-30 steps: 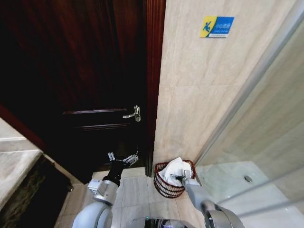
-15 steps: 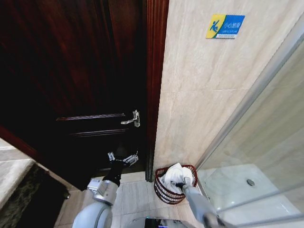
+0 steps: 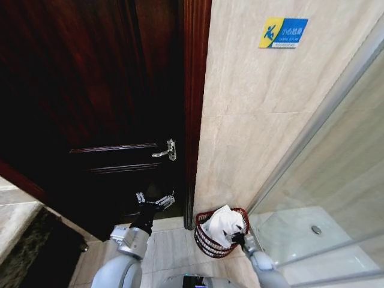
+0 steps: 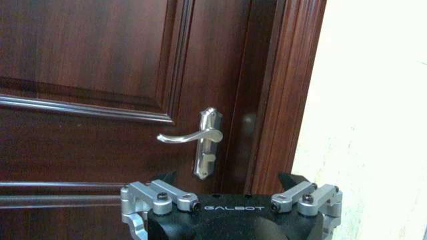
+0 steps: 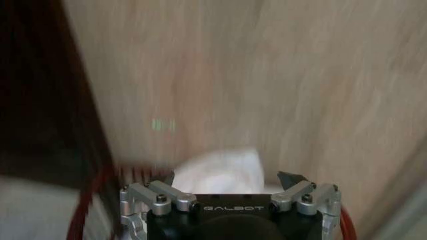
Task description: Discard the used towel into the hamper.
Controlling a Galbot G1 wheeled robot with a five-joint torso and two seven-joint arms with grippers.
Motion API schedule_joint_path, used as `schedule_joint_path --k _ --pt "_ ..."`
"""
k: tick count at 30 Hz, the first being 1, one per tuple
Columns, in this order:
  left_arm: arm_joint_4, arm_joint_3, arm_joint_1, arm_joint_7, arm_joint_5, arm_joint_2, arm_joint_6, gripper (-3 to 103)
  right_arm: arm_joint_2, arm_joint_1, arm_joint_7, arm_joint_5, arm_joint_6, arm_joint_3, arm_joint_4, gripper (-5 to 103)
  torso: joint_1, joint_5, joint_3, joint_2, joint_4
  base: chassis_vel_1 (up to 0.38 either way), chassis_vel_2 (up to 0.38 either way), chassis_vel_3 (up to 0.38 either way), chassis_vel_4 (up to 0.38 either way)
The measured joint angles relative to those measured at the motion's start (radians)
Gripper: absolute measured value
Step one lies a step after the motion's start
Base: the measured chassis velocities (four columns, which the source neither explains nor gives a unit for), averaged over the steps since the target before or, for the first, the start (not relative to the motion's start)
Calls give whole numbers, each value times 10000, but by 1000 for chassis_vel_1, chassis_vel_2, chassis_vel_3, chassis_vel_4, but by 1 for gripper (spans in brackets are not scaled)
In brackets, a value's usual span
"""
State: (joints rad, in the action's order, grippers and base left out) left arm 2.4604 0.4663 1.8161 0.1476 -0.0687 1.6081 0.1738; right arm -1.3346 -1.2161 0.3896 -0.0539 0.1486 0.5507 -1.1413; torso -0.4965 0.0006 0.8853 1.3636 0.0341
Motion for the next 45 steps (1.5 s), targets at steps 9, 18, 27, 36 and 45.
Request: schedule_joint_path --k 9,18,27,36,45 --pt "0 0 -1 0 0 0 0 100 -1090 3268 -795 400 -2 9 4818 100 -5 -6 2 -3 8 0 0 0 0" --pt "0 0 0 0 0 -1 0 100 -1443 5354 -2108 877 -1180 379 8363 83 -4 -7 2 -3 4 0 0 0 0" --pt "0 0 0 0 0 -1 0 100 -1319 5157 -1847 -32 -2161 404 9096 91 -3 -6 0 -2 3 0 0 0 0" --pt "0 0 0 0 0 0 0 100 -1270 5321 -1517 -729 -2496 502 9304 100 -3 -6 1 -2 1 0 0 0 0" --pt "0 0 0 0 0 0 0 100 -1341 5261 -1570 -624 -2744 122 8415 100 -3 -7 1 -2 5 0 0 0 0"
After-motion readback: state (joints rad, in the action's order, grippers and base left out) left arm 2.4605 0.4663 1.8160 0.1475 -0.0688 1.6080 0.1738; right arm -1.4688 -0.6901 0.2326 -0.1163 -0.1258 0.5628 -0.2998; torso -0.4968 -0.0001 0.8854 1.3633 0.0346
